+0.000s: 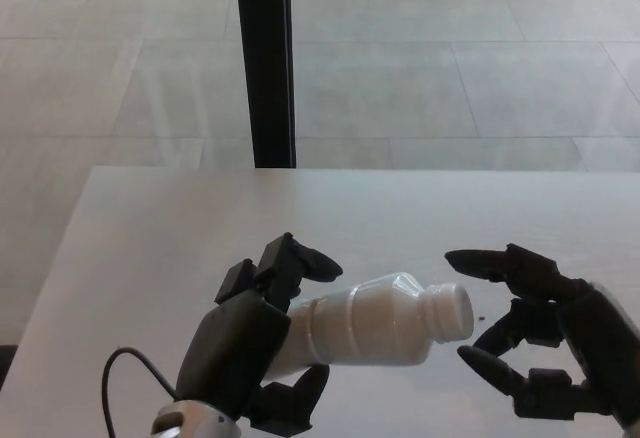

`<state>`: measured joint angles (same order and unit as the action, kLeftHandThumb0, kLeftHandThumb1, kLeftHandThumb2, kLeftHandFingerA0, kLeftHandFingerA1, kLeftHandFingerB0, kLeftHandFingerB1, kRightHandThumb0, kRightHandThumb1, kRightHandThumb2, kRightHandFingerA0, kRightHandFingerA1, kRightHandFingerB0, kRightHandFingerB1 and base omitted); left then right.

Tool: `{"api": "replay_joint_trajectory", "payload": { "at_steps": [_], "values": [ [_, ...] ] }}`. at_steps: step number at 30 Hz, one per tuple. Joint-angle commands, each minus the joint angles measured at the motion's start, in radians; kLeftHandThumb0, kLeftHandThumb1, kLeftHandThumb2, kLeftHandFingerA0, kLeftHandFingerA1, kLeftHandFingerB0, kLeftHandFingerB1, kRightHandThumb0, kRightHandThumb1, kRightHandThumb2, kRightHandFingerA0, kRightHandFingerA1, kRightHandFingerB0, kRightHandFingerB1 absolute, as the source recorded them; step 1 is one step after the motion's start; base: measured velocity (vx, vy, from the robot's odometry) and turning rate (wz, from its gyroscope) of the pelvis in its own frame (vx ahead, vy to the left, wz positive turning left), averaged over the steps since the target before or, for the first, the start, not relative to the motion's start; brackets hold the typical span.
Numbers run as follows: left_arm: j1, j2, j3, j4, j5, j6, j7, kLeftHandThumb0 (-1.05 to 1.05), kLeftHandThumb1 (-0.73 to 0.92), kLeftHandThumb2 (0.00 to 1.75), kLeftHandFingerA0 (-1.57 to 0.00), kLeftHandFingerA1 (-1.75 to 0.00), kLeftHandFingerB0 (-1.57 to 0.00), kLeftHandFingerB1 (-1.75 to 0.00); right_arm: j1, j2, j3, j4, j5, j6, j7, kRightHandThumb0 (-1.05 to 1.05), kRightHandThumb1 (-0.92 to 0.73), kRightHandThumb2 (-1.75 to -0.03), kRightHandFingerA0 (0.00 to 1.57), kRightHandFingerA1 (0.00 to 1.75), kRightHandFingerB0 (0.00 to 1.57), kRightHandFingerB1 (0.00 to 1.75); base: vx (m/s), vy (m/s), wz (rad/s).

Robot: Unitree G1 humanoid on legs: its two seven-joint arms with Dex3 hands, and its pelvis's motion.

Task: The robot uses its left hand to to lift the bottle kept on the middle of the desk and tilts it towards its right hand. It then uses its right hand to rotate its cap to open it and places the bottle and cap back on the desk

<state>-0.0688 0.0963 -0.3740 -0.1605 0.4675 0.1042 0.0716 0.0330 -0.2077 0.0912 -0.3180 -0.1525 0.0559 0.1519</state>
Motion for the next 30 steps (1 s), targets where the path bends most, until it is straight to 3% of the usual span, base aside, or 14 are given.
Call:
{"api": "replay_joint_trajectory", "payload": {
  "at_steps": [1,4,5,6,7,11,12,15,16,26,28,30],
  "values": [
    [0.007,0.002,0.006,0.013,0.015,-0.047,0.024,0.45,0.55,1.57,-1.19,-1.75,-1.05,-1.54,0.0,0.009,-0.025,-0.002,0.008,-0.027,-0.018,-0.52,-0.62,-0.59,0.82,0.97,0.43,0.39,0.0,0.0,0.0],
    [0.011,0.002,0.007,0.018,0.013,-0.064,0.028,0.44,0.54,1.59,-1.19,-1.75,-1.05,-1.54,0.01,0.019,-0.027,-0.005,0.009,-0.036,-0.02,-0.51,-0.62,-0.59,0.86,0.9,0.44,0.38,0.0,0.0,0.0],
    [0.012,0.001,0.007,0.017,0.012,-0.062,0.027,0.43,0.55,1.57,-1.18,-1.75,-1.05,-1.54,0.012,0.02,-0.026,-0.001,0.008,-0.045,-0.02,-0.55,-0.49,-0.86,0.87,0.9,0.37,0.52,0.0,0.0,0.0],
    [0.013,0.0,0.007,0.017,0.013,-0.061,0.027,0.43,0.55,1.57,-1.18,-1.75,-1.05,-1.54,0.013,0.021,-0.025,0.0,0.005,-0.048,-0.02,-0.55,-0.49,-0.86,0.88,0.91,0.38,0.52,0.0,0.0,0.0],
    [0.014,0.001,0.008,0.019,0.011,-0.068,0.027,0.44,0.55,1.57,-1.18,-1.75,-1.05,-1.55,0.015,0.022,-0.02,0.001,-0.001,-0.049,-0.021,-0.51,-0.62,-0.59,0.89,0.91,0.44,0.4,0.0,0.0,0.0],
    [0.013,-0.004,0.011,0.019,0.014,-0.072,0.03,0.45,0.54,1.59,-1.17,-1.75,-1.05,-1.54,0.021,0.018,0.001,-0.003,-0.011,-0.04,-0.006,-0.52,-0.61,-0.59,0.88,0.92,0.42,0.41,0.0,0.0,0.0],
    [0.012,-0.006,0.009,0.011,0.025,-0.052,0.028,0.43,0.54,1.58,-1.16,-1.75,-1.04,-1.54,0.023,0.019,0.005,0.002,-0.009,-0.049,-0.005,-0.54,-0.47,-0.85,0.89,0.95,0.37,0.53,0.0,0.0,0.0],
    [0.002,-0.009,0.005,0.022,0.034,-0.065,0.038,0.45,0.54,1.56,-1.18,-1.75,-1.04,-1.53,0.035,0.011,0.019,0.015,-0.01,-0.077,-0.001,-0.54,-0.47,-0.85,0.9,0.98,0.37,0.53,0.0,0.0,0.0],
    [0.0,-0.008,0.003,0.021,0.044,-0.058,0.038,0.45,0.55,1.55,-1.18,-1.75,-1.04,-1.53,0.038,0.01,0.024,0.024,-0.012,-0.09,-0.003,-0.51,-0.6,-0.58,0.9,1.0,0.44,0.4,0.0,0.0,0.0],
    [0.008,-0.011,0.012,0.022,0.034,-0.075,0.036,0.44,0.56,1.53,-1.19,-1.75,-1.06,-1.54,0.032,0.01,0.023,0.029,-0.027,-0.108,-0.016,-0.5,-0.62,-0.59,0.91,1.0,0.45,0.4,0.0,0.0,0.0],
    [0.008,-0.011,0.011,0.029,0.034,-0.086,0.041,0.43,0.57,1.53,-1.2,-1.75,-1.06,-1.54,0.023,0.015,0.013,0.028,-0.038,-0.111,-0.034,-0.49,-0.67,-0.6,0.91,1.08,0.49,0.43,0.0,0.0,0.0],
    [0.004,-0.009,0.011,0.043,0.034,-0.107,0.051,0.46,0.54,1.6,-1.19,-1.75,-1.06,-1.55,0.021,0.025,0.005,0.037,-0.024,-0.124,-0.041,-0.45,-0.71,-0.63,0.94,1.29,0.56,0.47,0.0,0.0,0.0]
  ]
}}
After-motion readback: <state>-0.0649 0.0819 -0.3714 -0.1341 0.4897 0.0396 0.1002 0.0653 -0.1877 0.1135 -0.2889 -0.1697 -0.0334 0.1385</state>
